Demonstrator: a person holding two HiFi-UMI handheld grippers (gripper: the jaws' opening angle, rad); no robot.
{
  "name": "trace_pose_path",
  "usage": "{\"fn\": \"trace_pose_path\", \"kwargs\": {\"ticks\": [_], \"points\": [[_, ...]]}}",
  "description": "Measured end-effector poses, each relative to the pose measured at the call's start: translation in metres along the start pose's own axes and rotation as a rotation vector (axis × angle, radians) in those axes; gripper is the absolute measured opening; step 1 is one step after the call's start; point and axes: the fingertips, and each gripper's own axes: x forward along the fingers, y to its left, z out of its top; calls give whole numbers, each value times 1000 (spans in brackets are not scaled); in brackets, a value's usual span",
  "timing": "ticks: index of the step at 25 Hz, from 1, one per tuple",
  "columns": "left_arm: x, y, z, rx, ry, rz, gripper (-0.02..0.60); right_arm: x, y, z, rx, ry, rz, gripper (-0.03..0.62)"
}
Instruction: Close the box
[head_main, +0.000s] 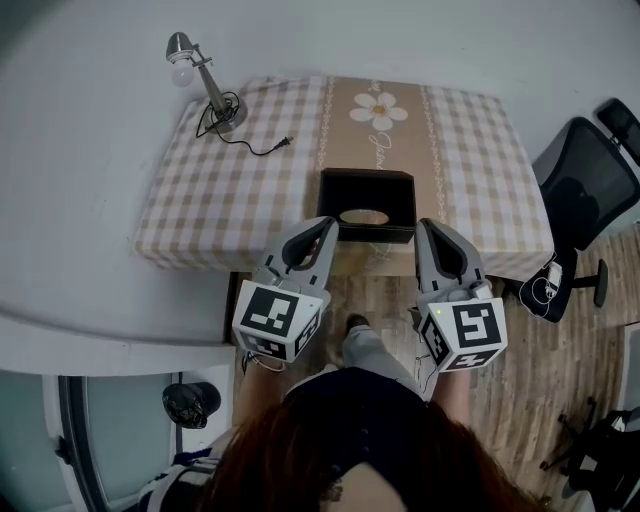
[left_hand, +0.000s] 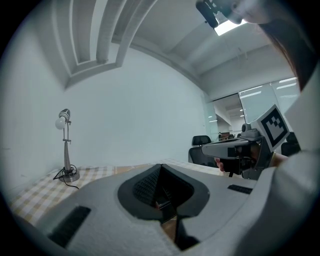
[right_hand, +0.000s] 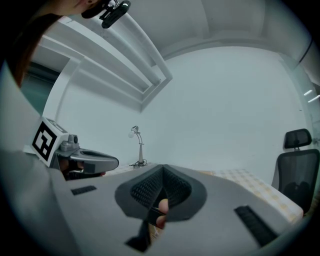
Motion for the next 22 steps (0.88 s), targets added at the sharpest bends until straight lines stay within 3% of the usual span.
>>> {"fn": "trace_pose_path", "kwargs": {"ticks": [22], "points": [[42,72,-31,-59,100,97,28,61,-48,-23,-55,63,-41,17]]}}
